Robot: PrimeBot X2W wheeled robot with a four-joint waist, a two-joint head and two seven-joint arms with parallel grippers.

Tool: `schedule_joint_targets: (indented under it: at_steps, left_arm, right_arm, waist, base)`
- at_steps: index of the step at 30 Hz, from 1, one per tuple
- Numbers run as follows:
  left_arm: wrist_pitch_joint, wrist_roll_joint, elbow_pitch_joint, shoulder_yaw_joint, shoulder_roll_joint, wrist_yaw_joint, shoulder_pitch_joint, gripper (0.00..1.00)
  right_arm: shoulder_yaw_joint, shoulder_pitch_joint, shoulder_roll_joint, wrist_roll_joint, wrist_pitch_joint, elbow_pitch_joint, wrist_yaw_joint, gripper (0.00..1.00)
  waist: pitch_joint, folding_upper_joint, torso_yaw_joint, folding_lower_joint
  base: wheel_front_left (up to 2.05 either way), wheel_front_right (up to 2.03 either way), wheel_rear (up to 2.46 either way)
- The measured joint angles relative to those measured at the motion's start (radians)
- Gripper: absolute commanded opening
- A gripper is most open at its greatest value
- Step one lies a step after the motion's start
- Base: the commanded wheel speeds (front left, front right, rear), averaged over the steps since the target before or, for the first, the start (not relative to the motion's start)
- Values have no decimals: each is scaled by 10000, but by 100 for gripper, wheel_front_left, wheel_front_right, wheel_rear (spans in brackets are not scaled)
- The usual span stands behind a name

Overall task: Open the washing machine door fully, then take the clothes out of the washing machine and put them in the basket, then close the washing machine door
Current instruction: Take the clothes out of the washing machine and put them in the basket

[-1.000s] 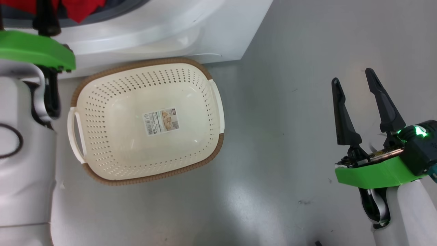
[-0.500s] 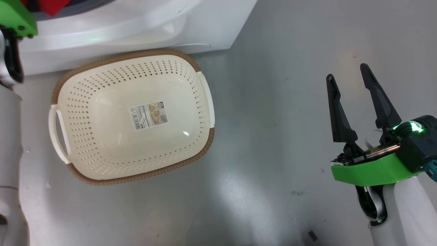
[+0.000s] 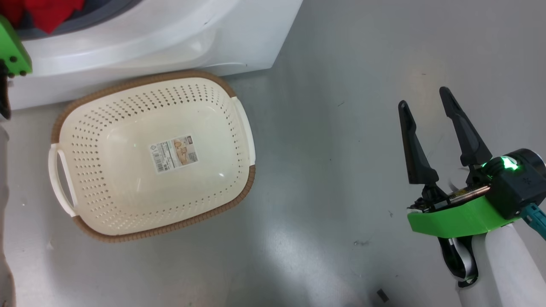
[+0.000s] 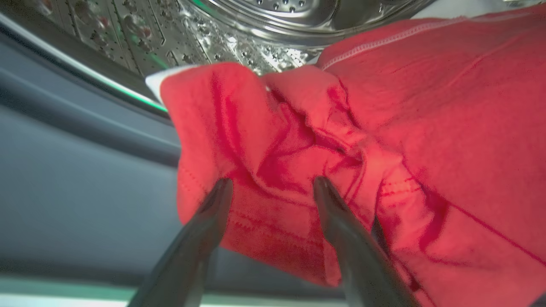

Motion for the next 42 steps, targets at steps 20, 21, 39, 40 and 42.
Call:
schedule_joint_targets:
  at_steps: [20,21,39,40,42]
  left_arm:
    - [230,77,811,-533,201,-244,-108,0]
    - [123,75,821,-545,201,-251,-108,0]
    - [-1678,58,832,-823,102,-430,-113,0]
    - [-1778,58,828,-844,88,-430,-117,0]
    - [-1927,46,825,-869,44,-433,-125,0]
  right_arm:
    - [276,347,2,100,0,36,0,100]
    - [274,347,2,100,0,36,0,100]
    - [274,349,2,98,0,61,0,100]
    - [274,349,2,98,0,63,0,100]
    - [274,349,2,98,0,79,0,100]
  waist:
    - [-270,0,-246,0]
    - [-267,0,-246,0]
    - [-281,0,-89,0]
    - [-278,0,-73,0]
    - [-278,0,-36,0]
  base:
    - [0,0,0]
    - [0,0,0]
    - [0,0,0]
    - [0,0,0]
    - [0,0,0]
